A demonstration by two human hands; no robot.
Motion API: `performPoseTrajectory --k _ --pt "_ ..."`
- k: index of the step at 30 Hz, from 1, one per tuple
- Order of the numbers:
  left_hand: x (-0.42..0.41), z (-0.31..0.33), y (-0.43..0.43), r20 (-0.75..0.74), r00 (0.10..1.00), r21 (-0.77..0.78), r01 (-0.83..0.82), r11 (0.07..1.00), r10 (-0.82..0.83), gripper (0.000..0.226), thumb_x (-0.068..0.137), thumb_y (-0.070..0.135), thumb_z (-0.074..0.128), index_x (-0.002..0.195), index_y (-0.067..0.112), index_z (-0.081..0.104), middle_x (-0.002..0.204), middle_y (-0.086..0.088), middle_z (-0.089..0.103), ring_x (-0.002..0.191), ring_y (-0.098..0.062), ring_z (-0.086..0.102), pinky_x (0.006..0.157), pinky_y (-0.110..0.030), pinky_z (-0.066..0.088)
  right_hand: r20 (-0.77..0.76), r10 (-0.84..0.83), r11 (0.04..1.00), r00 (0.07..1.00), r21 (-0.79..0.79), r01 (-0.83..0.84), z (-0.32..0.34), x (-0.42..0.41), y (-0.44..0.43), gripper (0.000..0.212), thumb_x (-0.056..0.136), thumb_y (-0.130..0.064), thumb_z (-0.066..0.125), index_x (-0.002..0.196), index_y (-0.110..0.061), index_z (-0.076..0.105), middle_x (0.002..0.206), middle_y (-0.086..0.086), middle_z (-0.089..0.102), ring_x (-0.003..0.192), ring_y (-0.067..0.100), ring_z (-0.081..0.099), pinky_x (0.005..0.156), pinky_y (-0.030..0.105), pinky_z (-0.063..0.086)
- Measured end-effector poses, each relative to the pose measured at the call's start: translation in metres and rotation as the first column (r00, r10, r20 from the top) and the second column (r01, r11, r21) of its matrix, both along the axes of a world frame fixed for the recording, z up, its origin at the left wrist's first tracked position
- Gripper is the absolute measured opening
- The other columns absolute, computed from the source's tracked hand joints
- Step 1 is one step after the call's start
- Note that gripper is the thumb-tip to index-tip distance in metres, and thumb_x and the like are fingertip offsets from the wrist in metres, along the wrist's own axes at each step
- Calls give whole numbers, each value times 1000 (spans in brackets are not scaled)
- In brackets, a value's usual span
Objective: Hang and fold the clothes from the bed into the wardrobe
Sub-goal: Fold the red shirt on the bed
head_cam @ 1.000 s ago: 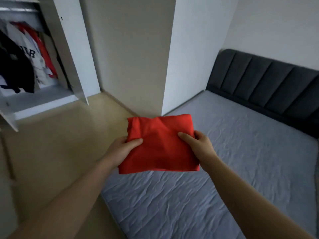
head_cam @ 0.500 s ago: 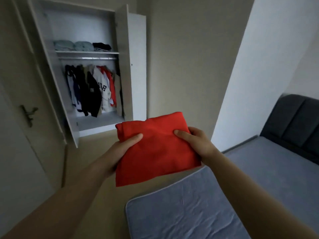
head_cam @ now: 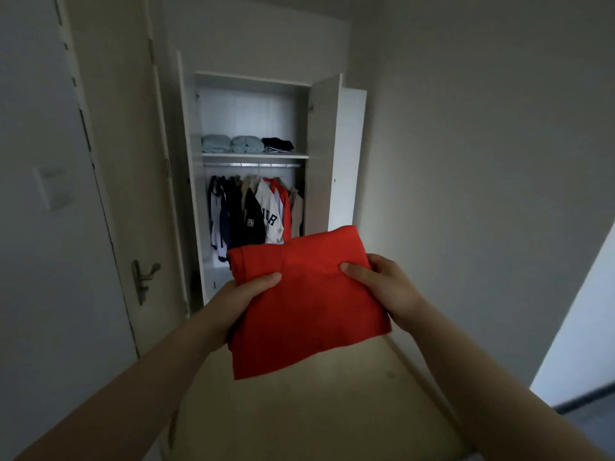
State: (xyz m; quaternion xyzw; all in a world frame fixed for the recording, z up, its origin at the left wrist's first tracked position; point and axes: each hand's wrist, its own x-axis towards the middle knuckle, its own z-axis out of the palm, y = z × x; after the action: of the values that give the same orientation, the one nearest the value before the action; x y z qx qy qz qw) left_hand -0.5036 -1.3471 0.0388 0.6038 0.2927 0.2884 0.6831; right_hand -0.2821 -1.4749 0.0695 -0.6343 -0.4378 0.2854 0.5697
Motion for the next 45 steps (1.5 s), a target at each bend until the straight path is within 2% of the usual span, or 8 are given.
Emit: performPoseTrajectory --k 10,14,20,26,29,32,38,45 --pt "35 27 182 51 999 -5 -2 1000 3 62 64 45 80 120 27 60 109 0 72 98 -20 70 85 -39 54 118 -58 996 991 81 49 31 25 185 45 84 -38 71 123 -19 59 109 -2 69 93 17 70 85 37 57" --pt "60 34 249 105 992 32 -73 997 69 58 66 33 81 119 26 61 112 -3 71 101 -23 68 85 -41 54 155 -23 993 988 122 4 39 58 249 26 83 -35 72 106 -28 61 105 -4 70 89 15 70 78 31 57" --pt "97 64 346 68 994 193 -102 976 90 54 67 30 80 117 19 62 111 -5 71 102 -26 68 88 -44 54 208 17 989 978 141 -47 65 116 343 33 83 -31 73 113 -21 64 103 -5 72 85 12 71 74 25 56" --pt "118 81 456 -150 989 245 39 969 -2 85 62 40 80 136 22 42 128 1 56 107 -21 63 81 -35 57 293 44 986 955 141 -88 74 157 456 33 83 -25 75 114 -22 65 104 -4 71 88 13 70 80 28 57" --pt "141 89 516 -264 964 314 124 941 -39 85 67 55 78 139 29 42 131 0 56 113 -22 61 93 -41 53 318 31 984 948 159 -86 78 173 519 32 82 -24 76 112 -24 65 102 -7 71 85 7 70 71 18 55" --pt "165 93 576 -321 946 370 166 914 -41 72 61 65 75 124 35 56 117 6 67 102 -17 67 88 -38 55 321 15 981 947 177 -75 79 185 584 31 80 -20 77 109 -21 66 100 -4 71 80 4 69 64 11 51" --pt "208 94 694 -188 977 343 161 925 -100 47 63 53 75 105 34 66 99 11 74 89 -10 71 68 -18 55 365 -88 985 927 173 26 96 212 702 37 79 -26 78 113 -21 65 105 -1 70 92 17 68 83 31 56" --pt "278 89 819 -72 991 323 130 937 -113 53 72 47 74 120 27 63 112 2 71 100 -16 69 91 -34 52 350 -196 974 916 174 142 87 272 820 44 80 -36 76 118 -19 62 109 1 68 95 18 66 86 37 56"
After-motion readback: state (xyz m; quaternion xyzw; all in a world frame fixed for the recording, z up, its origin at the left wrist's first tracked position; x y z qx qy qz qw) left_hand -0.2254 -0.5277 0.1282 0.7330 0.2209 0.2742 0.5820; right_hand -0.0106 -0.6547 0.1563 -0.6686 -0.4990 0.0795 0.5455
